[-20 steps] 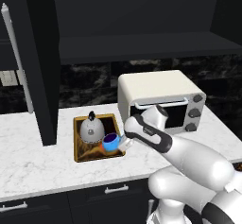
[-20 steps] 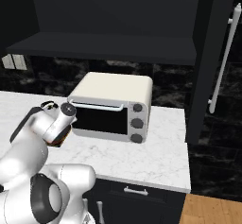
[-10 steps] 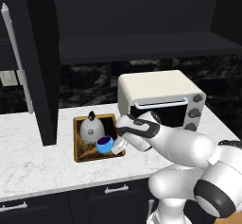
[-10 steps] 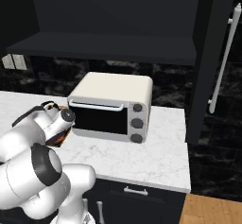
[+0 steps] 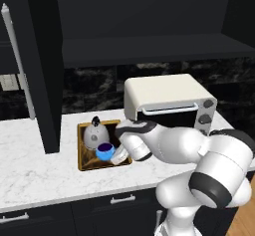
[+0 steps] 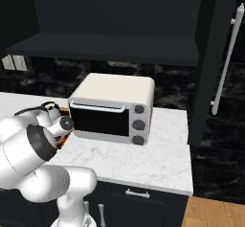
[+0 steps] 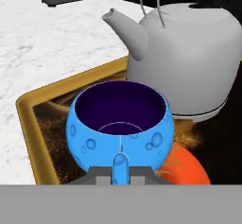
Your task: Pick the kettle from the counter and place it on the tray. Then pick the mug from the cabinet and place it on the tray. Then close the cabinet doors.
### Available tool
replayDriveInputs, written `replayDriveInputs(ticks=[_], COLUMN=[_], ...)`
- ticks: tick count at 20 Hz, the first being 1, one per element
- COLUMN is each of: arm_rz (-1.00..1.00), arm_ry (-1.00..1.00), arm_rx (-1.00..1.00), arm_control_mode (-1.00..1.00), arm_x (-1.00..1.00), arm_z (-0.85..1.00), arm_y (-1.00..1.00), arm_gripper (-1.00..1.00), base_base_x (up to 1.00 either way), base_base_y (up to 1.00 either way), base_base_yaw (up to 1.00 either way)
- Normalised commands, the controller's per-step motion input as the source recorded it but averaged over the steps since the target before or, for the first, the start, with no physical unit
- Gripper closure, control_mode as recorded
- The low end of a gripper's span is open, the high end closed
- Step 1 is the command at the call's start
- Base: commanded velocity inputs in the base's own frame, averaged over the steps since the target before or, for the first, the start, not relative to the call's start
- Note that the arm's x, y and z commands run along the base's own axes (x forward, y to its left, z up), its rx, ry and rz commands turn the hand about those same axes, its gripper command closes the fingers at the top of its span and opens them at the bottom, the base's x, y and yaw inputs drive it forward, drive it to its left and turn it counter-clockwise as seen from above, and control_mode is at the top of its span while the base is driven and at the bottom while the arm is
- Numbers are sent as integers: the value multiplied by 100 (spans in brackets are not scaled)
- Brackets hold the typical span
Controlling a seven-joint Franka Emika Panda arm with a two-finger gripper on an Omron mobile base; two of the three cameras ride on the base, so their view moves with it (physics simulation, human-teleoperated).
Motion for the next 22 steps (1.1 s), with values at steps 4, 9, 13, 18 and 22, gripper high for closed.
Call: replayDriveInputs(ticks=[4, 9, 13, 18, 22], arm_rz=[0, -1, -5, -6, -16], arm_ry=[5, 6, 0, 0, 15], arm_rx=[0, 0, 0, 0, 0], arm_control_mode=[-100, -100, -100, -100, -100], arm_x=[22, -1, -15, -20, -36], arm_z=[-12, -1, 30, 80, 100], arm_y=[0, -1, -7, -11, -4], arm_gripper=[100, -100, -100, -100, -100], base_base_x=[0, 0, 0, 0, 0], base_base_y=[0, 0, 0, 0, 0], base_base_yaw=[0, 0, 0, 0, 0])
